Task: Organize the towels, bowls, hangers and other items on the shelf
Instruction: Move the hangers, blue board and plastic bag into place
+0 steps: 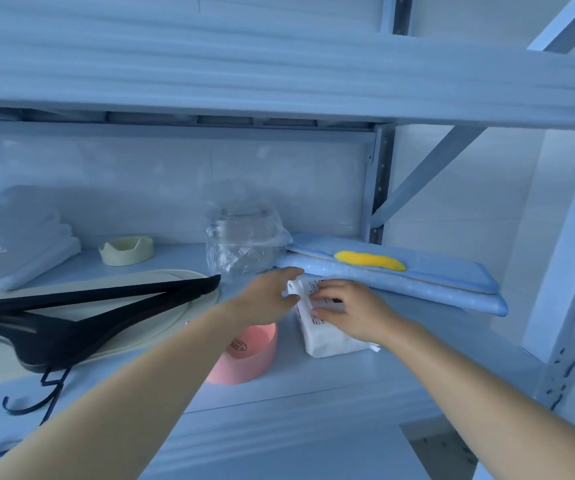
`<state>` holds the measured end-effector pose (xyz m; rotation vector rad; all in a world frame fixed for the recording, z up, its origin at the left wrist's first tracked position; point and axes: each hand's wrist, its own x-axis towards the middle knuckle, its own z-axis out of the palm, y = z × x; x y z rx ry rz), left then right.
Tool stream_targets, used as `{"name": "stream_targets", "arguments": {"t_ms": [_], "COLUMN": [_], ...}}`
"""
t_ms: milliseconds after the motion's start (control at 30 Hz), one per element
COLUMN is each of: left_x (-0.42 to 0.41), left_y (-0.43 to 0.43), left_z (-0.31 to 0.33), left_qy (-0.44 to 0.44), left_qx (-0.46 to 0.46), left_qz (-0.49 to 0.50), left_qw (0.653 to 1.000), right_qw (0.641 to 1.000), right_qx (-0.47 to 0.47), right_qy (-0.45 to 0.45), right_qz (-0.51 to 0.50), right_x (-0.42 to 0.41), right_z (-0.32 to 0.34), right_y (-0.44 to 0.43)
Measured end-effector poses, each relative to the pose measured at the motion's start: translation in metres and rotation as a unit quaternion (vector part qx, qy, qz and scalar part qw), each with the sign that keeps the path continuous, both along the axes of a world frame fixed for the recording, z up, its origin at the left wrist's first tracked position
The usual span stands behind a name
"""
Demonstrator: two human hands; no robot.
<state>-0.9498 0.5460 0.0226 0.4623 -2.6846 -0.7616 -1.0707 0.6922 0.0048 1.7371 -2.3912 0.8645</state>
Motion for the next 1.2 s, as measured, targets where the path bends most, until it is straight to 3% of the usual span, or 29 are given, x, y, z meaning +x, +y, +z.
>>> {"name": "stream_targets", "arguments": {"t_ms": [300, 500, 633, 733, 833, 1000, 1100, 1200], "left_x": [0.131, 0.232, 0.294, 0.33, 0.353, 0.358, 0.354, 0.35], "left_y": [-0.06, -0.122, -0.157, -0.177, -0.194, -0.211, -0.212, -0.207], "left_z": [0.014, 0.007, -0.003, -0.015, -0.028, -0.042, -0.041, -0.038], "left_qy": [0.009, -0.053, -0.082, -0.124, -0.164, -0.189, -0.179, -0.209], "left_qx": [-0.068, -0.152, -0.16, -0.157, -0.147, -0.149, -0.234, -0.354], "left_qz": [0.086, 0.17, 0.212, 0.223, 0.247, 0.21, 0.164, 0.12], "left_qw": [0.994, 0.972, 0.961, 0.954, 0.944, 0.948, 0.941, 0.904], "right_qw": [0.99, 0.986, 0.975, 0.942, 0.92, 0.939, 0.949, 0.956], "right_qx": [-0.057, -0.018, 0.098, 0.209, 0.262, 0.235, 0.215, 0.192], "right_qy": [-0.01, -0.005, 0.112, 0.239, 0.28, 0.237, 0.215, 0.2], "right_qz": [0.13, 0.166, 0.164, 0.114, 0.078, 0.08, 0.088, 0.099], "right_x": [0.08, 0.151, 0.197, 0.219, 0.227, 0.223, 0.22, 0.223], "right_z": [0.016, 0.037, 0.04, 0.027, 0.013, 0.01, 0.007, 0.001], "right_y": [-0.087, -0.15, -0.183, -0.2, -0.211, -0.219, -0.215, -0.214]}}
